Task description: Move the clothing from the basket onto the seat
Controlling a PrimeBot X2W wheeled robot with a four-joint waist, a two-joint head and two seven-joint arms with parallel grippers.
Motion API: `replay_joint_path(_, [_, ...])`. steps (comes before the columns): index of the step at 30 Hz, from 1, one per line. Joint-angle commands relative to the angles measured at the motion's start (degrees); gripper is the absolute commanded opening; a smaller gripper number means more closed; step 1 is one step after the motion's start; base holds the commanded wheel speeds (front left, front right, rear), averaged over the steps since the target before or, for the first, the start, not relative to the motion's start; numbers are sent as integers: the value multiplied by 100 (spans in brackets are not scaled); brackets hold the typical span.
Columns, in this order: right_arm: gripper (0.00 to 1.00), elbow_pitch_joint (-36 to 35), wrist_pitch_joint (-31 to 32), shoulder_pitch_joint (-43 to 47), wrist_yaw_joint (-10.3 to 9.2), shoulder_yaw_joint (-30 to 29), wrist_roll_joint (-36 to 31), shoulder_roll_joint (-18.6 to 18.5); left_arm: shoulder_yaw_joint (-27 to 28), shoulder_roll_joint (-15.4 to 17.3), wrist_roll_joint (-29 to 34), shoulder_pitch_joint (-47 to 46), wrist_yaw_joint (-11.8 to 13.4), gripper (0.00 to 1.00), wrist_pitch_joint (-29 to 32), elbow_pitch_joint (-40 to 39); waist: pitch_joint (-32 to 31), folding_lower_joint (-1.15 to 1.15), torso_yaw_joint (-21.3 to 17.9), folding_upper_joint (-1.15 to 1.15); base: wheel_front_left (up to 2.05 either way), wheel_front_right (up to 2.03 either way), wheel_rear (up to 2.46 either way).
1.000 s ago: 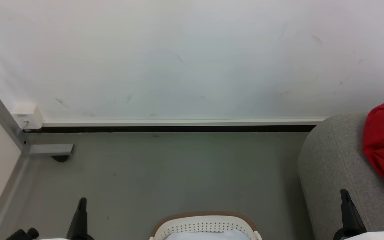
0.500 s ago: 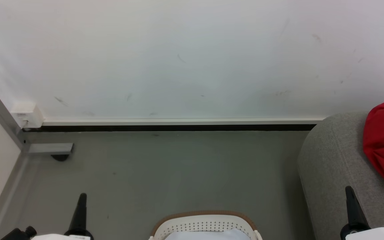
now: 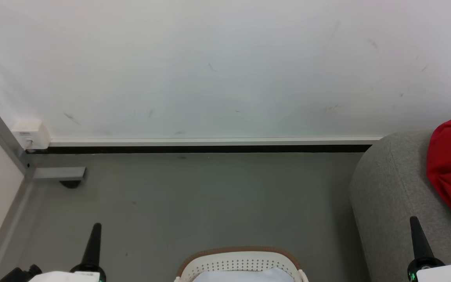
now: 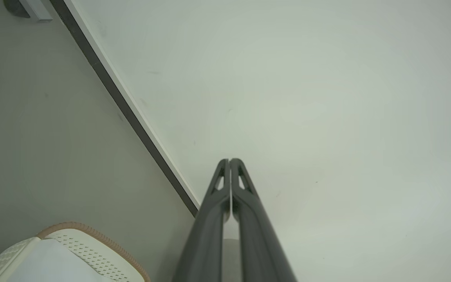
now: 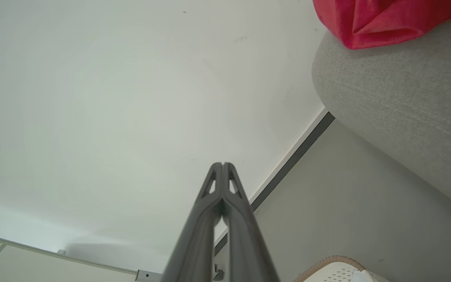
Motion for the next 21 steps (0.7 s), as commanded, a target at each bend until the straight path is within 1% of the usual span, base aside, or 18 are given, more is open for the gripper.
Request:
replay_joint_path(1, [0,-68,47,-120,-8,-38,155,-45,31,1,-172,-104,-28,0,50,-24,3,0,0,0,0,0,0])
replay_joint_path(21, [0,-76,312,-183,-10,-193,1086,-34,104,-27,-1054,-215,-43,0,307,9,38,0,-3,0,0,0,0])
